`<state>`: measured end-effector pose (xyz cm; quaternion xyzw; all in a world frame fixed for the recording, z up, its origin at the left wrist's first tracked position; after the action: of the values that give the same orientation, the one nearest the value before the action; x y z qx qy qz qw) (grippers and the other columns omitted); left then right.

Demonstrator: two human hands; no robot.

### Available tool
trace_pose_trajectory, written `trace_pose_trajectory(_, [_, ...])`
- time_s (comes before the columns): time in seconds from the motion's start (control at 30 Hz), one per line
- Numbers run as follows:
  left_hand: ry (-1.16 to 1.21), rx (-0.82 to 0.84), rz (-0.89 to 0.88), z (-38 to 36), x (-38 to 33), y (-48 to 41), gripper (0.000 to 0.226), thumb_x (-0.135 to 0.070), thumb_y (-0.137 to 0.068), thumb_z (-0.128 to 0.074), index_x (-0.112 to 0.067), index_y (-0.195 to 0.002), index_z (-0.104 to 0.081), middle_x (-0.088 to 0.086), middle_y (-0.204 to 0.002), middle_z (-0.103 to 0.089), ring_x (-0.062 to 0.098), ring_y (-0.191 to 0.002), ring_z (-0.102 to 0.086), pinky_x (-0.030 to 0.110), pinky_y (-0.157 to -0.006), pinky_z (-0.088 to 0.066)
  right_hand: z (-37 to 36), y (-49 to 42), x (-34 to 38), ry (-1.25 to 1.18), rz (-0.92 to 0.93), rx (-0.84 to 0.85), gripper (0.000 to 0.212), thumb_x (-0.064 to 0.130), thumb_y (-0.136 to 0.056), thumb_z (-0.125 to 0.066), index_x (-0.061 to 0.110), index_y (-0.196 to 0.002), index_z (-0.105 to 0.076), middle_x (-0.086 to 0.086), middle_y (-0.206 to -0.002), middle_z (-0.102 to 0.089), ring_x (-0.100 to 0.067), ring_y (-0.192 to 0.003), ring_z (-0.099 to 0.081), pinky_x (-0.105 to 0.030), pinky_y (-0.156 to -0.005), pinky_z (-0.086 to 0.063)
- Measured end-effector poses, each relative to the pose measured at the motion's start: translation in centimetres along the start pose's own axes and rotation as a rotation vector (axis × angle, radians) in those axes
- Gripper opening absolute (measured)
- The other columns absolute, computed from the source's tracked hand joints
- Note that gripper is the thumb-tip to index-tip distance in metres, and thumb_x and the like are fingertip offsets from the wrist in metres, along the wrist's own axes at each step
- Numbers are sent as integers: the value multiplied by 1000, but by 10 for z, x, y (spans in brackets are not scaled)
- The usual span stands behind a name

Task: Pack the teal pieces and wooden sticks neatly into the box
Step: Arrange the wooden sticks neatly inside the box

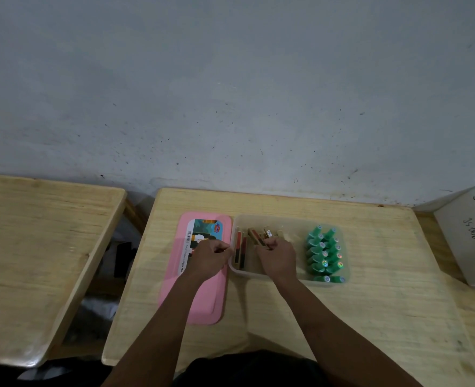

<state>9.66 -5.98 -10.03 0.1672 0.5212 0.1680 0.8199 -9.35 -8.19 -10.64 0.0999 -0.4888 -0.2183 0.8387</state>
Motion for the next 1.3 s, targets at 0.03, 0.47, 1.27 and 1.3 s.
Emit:
trace_pose_trajectory(0.03, [4, -2, 2, 0, 1, 0, 10, -17, -90, -61, -19, -84, -69, 7, -82, -70, 27, -83, -67, 51, -83, -57, -2, 0, 0, 14, -4, 31, 16, 18, -73, -73, 22, -85, -64, 4, -84, -66, -17, -81, -64, -33, -74, -52])
trace_pose_trajectory(0.47, [-11, -11, 6, -1, 4, -4, 10, -19, -90, -61, -14, -90, -70, 6, -85, -69, 25, -86, -67, 48, -84, -57, -12, 5, 3, 182, 36, 97, 15, 35, -76, -70, 25, -73, -59, 10, -70, -59, -15, -73, -60, -31, -64, -45])
trace_pose_trajectory(1.27, [-13, -11, -2, 0, 3, -3, 15, -20, -89, -62, -11, -96, -72, 4, -83, -70, 28, -86, -69, 49, -82, -58, -10, -12, -2, 811, 129, 132, 23, 30, -85, -58, 18, -102, -69, -1, -101, -72, -23, -94, -68, -29, -68, -43])
trace_pose_trajectory(1.3, [-15, -11, -6, 0, 3, -3, 15, -20, -89, -62, -10, -96, -72, 4, -82, -69, 27, -84, -69, 49, -82, -58, -12, -13, -2, 800, 129, 137, 23, 30, -85, -57, 18, -101, -70, -2, -99, -72, -23, -93, -68, -29, -69, -46])
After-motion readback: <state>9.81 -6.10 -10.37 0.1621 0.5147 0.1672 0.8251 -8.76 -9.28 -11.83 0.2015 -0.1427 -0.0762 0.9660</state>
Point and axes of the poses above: each hand's wrist, its own y-axis away from the middle knuckle, its own z-axis out of the back of the hand, x = y × z, the point moved 7 cm from there along -y, towards the middle knuckle
